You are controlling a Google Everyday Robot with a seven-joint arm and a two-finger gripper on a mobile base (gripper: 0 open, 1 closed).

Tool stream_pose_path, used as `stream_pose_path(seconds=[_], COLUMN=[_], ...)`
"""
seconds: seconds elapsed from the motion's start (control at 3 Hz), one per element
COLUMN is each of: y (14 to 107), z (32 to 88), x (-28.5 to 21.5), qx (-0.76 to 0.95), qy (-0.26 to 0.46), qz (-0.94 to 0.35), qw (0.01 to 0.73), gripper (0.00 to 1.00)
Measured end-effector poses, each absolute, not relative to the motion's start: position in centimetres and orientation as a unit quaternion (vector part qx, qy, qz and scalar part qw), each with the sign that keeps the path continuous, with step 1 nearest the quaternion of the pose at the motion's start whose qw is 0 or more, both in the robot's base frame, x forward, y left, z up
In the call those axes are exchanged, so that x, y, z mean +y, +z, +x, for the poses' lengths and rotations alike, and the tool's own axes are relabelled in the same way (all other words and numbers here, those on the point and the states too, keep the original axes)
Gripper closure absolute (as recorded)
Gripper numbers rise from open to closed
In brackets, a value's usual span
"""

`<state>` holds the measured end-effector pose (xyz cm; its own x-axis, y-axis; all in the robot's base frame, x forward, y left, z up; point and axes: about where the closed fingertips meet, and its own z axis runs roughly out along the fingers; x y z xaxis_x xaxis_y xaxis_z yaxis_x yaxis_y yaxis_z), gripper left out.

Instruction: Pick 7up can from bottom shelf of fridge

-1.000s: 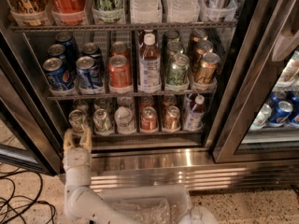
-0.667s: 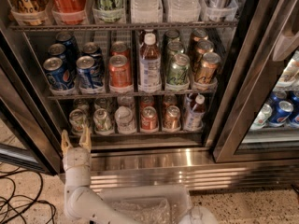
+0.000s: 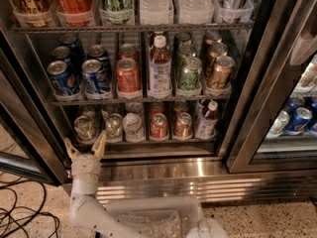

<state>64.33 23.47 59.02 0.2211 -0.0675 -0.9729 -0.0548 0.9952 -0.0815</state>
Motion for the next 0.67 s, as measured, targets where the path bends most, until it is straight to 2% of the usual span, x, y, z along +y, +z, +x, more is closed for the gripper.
stream_pose_path(seconds=[0.67], y=[59.46], z=[65.24], x=[24.06], qx=[0.617], qy=[-0.005], qz=[-0.042], qw=[0.786], gripper=[0.19])
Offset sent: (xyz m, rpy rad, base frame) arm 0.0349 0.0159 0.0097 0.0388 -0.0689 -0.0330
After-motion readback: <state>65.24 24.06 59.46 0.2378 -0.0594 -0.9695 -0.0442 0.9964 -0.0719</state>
